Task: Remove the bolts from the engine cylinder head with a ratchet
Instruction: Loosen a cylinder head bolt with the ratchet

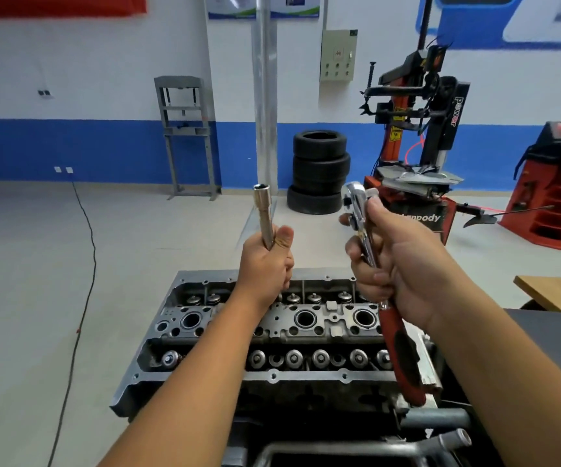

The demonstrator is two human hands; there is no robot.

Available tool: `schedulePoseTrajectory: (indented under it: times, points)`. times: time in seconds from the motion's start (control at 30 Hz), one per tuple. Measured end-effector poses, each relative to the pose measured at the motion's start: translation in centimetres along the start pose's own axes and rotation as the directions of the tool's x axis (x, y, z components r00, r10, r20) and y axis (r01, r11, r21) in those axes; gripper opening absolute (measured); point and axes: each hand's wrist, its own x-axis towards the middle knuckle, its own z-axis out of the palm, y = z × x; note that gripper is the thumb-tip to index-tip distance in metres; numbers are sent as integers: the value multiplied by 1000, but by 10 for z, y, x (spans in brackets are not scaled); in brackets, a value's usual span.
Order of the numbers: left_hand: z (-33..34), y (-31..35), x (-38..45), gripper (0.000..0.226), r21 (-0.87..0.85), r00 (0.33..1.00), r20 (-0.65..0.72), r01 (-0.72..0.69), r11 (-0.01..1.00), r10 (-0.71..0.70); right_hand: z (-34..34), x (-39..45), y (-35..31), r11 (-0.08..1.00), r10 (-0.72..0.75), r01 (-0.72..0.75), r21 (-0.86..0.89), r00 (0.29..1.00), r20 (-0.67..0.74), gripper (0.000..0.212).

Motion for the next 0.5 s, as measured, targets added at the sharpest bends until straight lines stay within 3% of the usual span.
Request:
schedulePoseTrajectory:
  times: [0.13, 0.27, 0.5]
  points:
    - [2, 0, -3, 40, -54, 999, -41, 1, 999, -3, 16, 0, -10, 1000, 29, -29, 11, 999, 19, 53]
    - [1, 1, -9, 36, -62, 1000, 13, -22, 998, 23, 32, 1, -19, 994, -25, 32, -100, 997, 73, 64]
    - [-1, 2, -12, 37, -8, 996, 87, -34, 999, 34, 56, 9, -38, 917, -49, 58, -394, 998, 32, 43]
